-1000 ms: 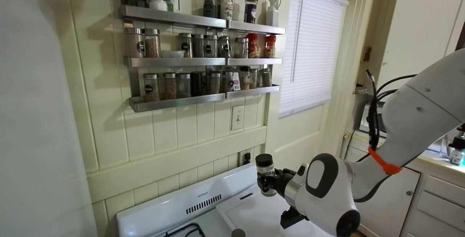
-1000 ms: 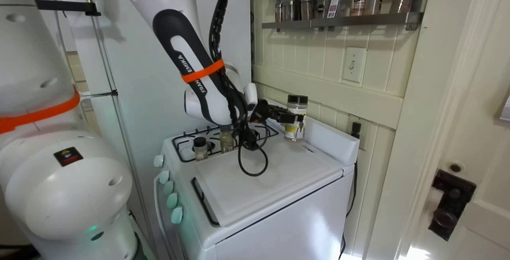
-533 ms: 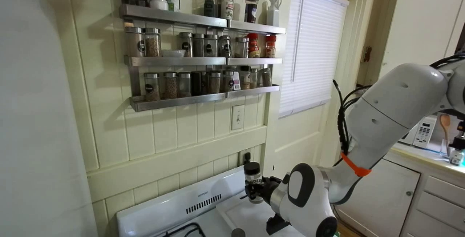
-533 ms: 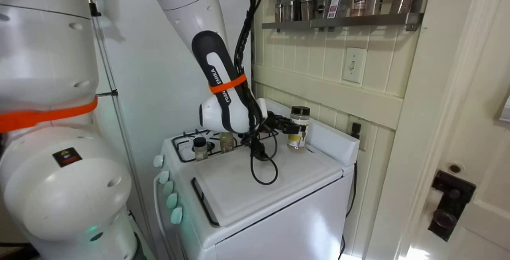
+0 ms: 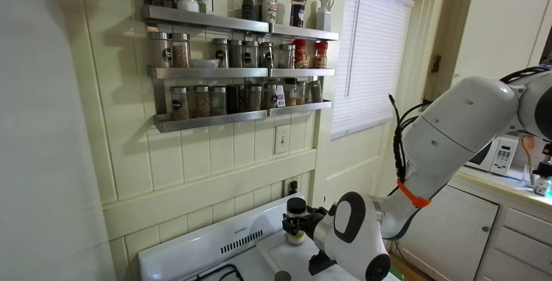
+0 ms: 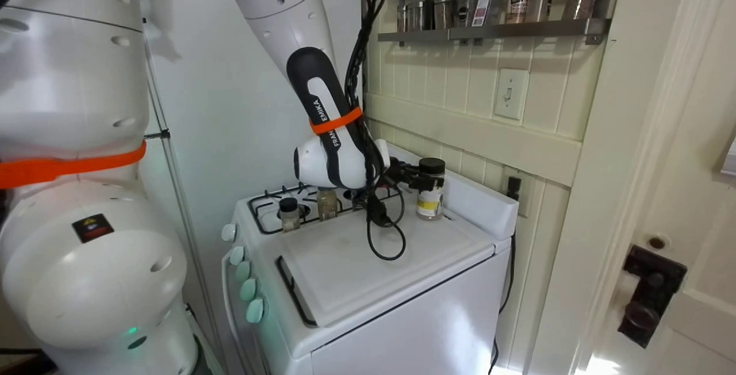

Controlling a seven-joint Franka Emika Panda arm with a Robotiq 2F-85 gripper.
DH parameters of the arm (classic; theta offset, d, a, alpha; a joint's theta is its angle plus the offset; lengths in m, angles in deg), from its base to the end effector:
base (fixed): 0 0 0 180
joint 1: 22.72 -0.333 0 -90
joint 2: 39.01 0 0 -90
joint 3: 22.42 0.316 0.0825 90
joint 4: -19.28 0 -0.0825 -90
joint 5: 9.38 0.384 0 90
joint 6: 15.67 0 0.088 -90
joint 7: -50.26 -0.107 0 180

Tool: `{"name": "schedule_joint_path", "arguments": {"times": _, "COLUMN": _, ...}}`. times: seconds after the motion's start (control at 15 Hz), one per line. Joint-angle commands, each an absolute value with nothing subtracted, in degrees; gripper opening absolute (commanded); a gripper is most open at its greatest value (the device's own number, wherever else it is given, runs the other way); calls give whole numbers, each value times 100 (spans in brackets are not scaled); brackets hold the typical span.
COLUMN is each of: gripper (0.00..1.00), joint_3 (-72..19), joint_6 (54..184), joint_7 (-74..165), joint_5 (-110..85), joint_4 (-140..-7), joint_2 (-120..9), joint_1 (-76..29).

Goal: Remove one bottle from the top shelf

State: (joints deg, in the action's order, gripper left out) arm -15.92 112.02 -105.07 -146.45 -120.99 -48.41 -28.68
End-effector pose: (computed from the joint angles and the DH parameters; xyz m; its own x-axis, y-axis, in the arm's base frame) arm 0.4788 0.0853 0.2365 0.2464 -0.0388 0.9684 -0.3472 -0.9364 0.0508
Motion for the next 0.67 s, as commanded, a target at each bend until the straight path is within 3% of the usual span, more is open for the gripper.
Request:
{"name": "schedule_joint_path", "arguments": {"times": 0.0, "gripper": 100, "joint_3": -1474, "joint_6": 11369, "joint_7": -10805, "joint_5": -14743, "joint_4": -12169, "joint_2": -4746, "joint_1": -2760}}
{"name": "schedule_joint_path", "arguments": {"times": 0.6, "gripper": 100, "joint_3": -1561, "joint_6": 12771, "joint_7": -7386, "joint_5": -10785, "joint_4": -12823, "joint_2": -2926, "joint_1": -2890}}
